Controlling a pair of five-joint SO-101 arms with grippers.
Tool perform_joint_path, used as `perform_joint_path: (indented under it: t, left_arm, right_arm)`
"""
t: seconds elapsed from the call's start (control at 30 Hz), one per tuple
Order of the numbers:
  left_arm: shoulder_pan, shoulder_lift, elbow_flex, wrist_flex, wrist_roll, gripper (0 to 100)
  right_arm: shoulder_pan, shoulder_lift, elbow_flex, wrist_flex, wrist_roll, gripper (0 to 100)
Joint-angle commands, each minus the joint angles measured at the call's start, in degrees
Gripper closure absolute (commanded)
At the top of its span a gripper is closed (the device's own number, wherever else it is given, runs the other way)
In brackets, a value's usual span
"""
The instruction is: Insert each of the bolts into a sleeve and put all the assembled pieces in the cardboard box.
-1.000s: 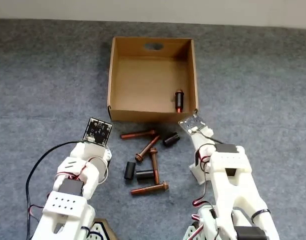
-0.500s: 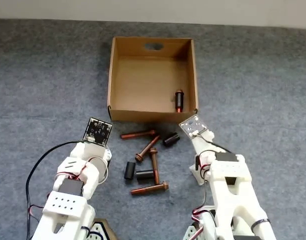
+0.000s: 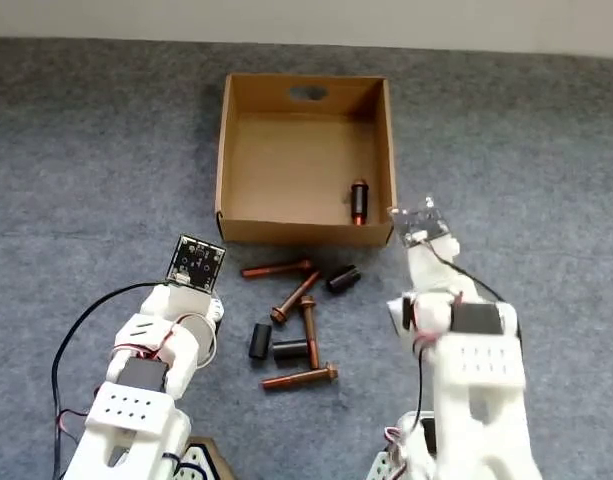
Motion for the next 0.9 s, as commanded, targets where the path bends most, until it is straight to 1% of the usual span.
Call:
perform_joint_path:
  t: [0.0, 0.13, 0.33, 0.57, 0.63, 0.77, 0.87]
  left_arm:
    - [0.7, -0.9, -0.2, -0.7, -0.3, 99]
    - [0.7, -0.9, -0.2, -0.7, -0.3, 99]
    - [0.7, -0.9, -0.2, -0.7, -0.3, 99]
    - [0.4, -0.9, -0.9, -0.4, -0.3, 99]
    - [0.4, -1.0, -2.2, 1.9, -0.3, 99]
    - [-0.1, -1.0, -7.6, 11.5, -0.4, 99]
    - [-3.9, -0.9, -13.3, 16.3, -0.4, 99]
  right_arm:
    - [-3.3, -15.9, 1.9, 0.4, -2.6, 99.2]
    - [-4.9, -26.1, 9.3, -4.2, -6.9, 99.2]
    - [-5.0, -34.9, 20.2, -15.2, -16.4, 99.2]
    - [-5.0, -42.7, 31.1, -21.8, -22.3, 99.2]
    - [-4.8, -45.4, 33.4, -22.2, -22.6, 99.2]
    - [-4.7, -50.6, 37.4, -22.1, -22.6, 99.2]
    - [-4.7, -50.0, 38.7, -22.1, -22.6, 99.2]
